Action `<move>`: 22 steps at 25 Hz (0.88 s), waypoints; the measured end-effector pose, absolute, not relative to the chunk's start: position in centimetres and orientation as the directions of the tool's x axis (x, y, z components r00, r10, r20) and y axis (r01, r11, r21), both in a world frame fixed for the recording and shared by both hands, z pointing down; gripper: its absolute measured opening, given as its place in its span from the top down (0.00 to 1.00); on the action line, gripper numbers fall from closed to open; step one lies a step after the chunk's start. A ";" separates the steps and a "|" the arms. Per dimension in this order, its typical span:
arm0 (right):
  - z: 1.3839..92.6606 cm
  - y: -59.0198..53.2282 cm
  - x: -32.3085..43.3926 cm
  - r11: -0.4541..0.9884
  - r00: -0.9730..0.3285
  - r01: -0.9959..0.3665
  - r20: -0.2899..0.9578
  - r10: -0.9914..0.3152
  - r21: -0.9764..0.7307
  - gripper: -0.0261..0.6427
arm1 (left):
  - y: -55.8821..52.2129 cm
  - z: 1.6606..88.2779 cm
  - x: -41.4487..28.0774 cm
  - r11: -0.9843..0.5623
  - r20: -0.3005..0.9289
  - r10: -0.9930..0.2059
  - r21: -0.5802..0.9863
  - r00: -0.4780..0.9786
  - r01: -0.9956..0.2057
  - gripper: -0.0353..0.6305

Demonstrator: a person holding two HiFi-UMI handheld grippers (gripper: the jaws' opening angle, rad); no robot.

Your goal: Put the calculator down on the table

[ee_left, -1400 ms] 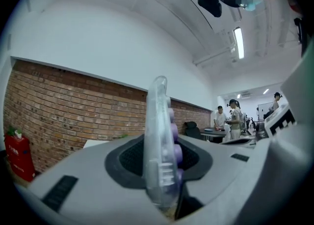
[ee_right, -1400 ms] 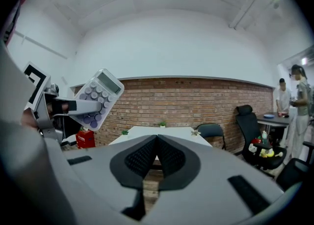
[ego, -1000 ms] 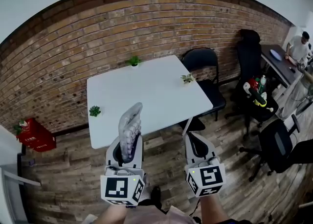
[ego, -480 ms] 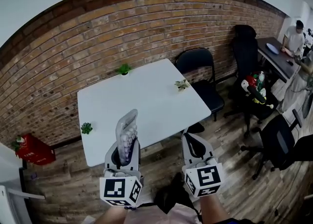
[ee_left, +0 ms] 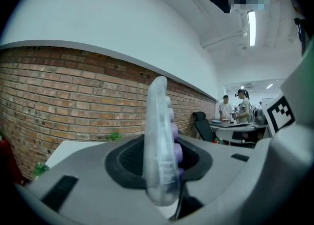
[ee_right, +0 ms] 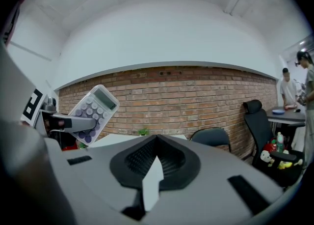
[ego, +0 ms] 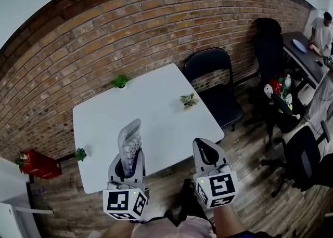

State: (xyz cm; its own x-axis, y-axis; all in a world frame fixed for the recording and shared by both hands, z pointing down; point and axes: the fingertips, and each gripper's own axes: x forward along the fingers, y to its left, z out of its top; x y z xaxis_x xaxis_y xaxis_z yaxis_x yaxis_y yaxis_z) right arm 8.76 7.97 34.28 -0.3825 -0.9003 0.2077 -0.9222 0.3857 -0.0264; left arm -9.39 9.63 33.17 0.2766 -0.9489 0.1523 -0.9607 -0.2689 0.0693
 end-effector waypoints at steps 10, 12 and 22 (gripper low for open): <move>30.5 -1.1 11.1 0.479 -0.477 -0.877 0.141 -0.867 -0.022 0.96 | 1.9 28.4 -5.6 -0.203 0.082 -0.975 0.041 0.205 -0.978 0.74; 29.7 -2.2 10.7 0.495 -0.492 -0.869 0.126 -0.861 -0.010 0.96 | 1.0 27.5 -5.8 -0.189 0.058 -0.980 0.039 0.191 -0.981 0.74; 29.6 -7.1 7.5 0.528 -0.520 -0.848 0.139 -0.843 0.029 0.96 | -4.1 27.9 -8.4 -0.161 0.052 -0.985 0.058 0.164 -0.985 0.74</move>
